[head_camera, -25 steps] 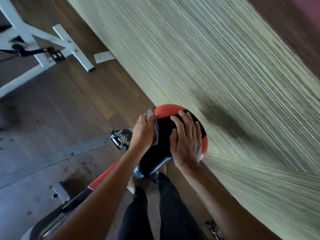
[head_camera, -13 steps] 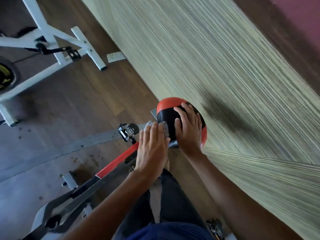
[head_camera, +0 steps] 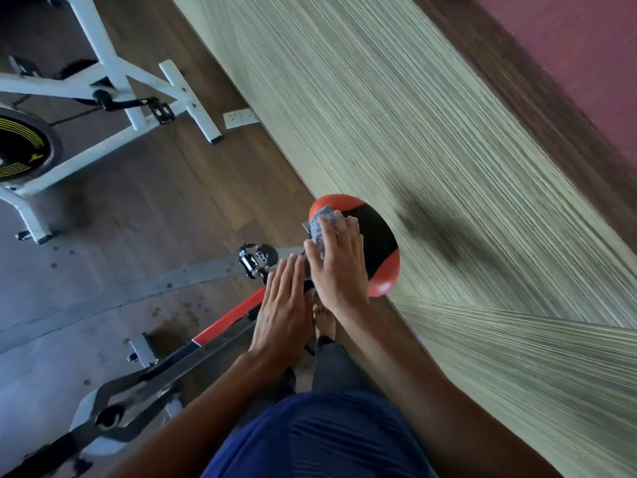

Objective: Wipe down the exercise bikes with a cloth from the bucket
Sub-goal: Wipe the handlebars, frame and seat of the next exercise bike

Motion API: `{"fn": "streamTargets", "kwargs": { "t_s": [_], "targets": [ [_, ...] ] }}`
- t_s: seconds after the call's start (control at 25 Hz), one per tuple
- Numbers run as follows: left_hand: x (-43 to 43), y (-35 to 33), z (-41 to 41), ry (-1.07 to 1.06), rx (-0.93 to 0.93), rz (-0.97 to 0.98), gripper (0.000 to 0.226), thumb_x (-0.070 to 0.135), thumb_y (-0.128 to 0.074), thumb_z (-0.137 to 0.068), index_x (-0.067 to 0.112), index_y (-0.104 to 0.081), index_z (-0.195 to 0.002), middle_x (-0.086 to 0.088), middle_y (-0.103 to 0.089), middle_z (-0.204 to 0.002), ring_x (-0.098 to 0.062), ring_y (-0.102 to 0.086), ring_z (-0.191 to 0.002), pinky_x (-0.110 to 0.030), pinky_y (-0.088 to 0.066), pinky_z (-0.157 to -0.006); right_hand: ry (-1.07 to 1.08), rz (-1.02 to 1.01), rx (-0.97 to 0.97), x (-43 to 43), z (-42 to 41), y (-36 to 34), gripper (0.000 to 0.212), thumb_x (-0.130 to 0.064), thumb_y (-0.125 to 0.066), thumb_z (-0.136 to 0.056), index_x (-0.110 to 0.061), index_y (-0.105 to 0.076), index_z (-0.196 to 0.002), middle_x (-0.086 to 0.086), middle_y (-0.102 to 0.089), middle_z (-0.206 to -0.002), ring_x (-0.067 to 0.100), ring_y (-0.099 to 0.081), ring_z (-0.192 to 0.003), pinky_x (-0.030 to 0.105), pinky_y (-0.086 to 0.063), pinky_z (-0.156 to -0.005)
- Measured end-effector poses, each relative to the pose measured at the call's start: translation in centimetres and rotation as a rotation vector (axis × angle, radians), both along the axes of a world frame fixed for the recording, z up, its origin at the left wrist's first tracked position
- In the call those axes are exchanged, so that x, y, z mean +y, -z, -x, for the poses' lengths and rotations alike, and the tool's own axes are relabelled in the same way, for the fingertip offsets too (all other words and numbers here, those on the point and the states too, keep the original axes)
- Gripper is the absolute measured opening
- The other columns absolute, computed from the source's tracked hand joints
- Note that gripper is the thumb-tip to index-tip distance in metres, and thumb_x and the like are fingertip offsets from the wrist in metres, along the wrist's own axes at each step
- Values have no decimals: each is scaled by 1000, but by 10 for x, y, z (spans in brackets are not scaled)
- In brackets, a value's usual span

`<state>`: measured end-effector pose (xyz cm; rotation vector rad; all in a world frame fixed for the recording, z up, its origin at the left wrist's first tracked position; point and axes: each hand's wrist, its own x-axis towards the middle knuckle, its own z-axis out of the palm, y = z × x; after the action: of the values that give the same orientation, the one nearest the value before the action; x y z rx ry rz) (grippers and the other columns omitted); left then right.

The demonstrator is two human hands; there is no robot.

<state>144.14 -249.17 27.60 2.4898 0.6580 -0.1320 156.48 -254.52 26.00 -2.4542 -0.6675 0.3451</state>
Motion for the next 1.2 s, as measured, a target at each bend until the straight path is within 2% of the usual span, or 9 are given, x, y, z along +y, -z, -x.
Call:
{"fn": "streamTargets", "kwargs": {
  "t_s": [0.08,0.2,0.28,0.44,0.6,0.76,0.96,1.08,1.2],
  "targets": [
    [-1,5,2,17,8,-39,57,26,-23,-103,3,-20,-155,-16,-20,-162,-28,-11,-152,-50,-21,-122,-24,78,-142,13,-7,12,51,-44,-44,-100,-16,-54,-142,14,-44,-154,35,-36,-145,50,-26,-119],
    [0,5,-7,22,39,-91,57,20,-25,-102,3,-18,-156,-17,-19,-162,-31,-11,-152,-51,-19,-122,-144,49,-229,27,-39,27,35,-32,-56,-97,-17,-65,-127,14,-53,-146,36,-44,-139,50,-33,-118],
    [1,3,-11,68,34,-128,55,18,-29,-103,3,-22,-155,-16,-22,-162,-32,-16,-151,-52,-18,-122,-219,12,-249,29,-58,30,32,-27,-58,-95,-15,-66,-124,14,-55,-142,36,-46,-137,48,-35,-117],
    [5,5,-17,139,43,-175,54,24,-23,-103,3,-28,-153,-14,-26,-161,-31,-22,-150,-52,-21,-121,-249,3,-219,22,-80,26,35,-31,-52,-97,-17,-64,-128,9,-57,-137,29,-50,-131,43,-42,-109],
    [10,12,-15,170,44,-171,54,25,-23,-104,6,-23,-155,-12,-22,-162,-29,-19,-151,-50,-22,-121,-132,-35,-148,2,-94,20,38,-35,-49,-100,-21,-59,-134,4,-57,-137,22,-52,-127,39,-45,-103],
    [12,8,-19,196,33,-151,55,18,-37,-104,8,-21,-156,-10,-18,-164,-27,-13,-152,-50,-19,-123,20,-104,-46,-25,-92,23,43,-40,-46,-102,-21,-55,-139,5,-57,-136,23,-53,-122,40,-52,-96],
    [23,3,-38,390,14,-66,62,19,-37,-99,15,-17,-158,-2,-10,-166,-18,-1,-153,-42,-10,-124,213,-187,-35,-55,-64,31,52,-49,-45,-99,-21,-50,-143,2,-55,-139,20,-50,-128,39,-48,-101],
    [33,5,-50,438,26,-16,59,24,-40,-105,15,-17,-158,-2,-10,-166,-18,-4,-153,-42,-20,-124,360,-184,-33,-66,-43,33,53,-47,-50,-99,-21,-48,-145,5,-50,-145,22,-47,-132,40,-45,-105],
    [42,4,-55,461,28,36,56,26,-38,-107,17,-17,-158,1,-9,-166,-15,-4,-153,-29,-24,-118,520,-240,28,-70,-20,34,51,-40,-52,-102,-20,-45,-148,6,-46,-151,22,-42,-136,33,-37,-107]
  ]
}}
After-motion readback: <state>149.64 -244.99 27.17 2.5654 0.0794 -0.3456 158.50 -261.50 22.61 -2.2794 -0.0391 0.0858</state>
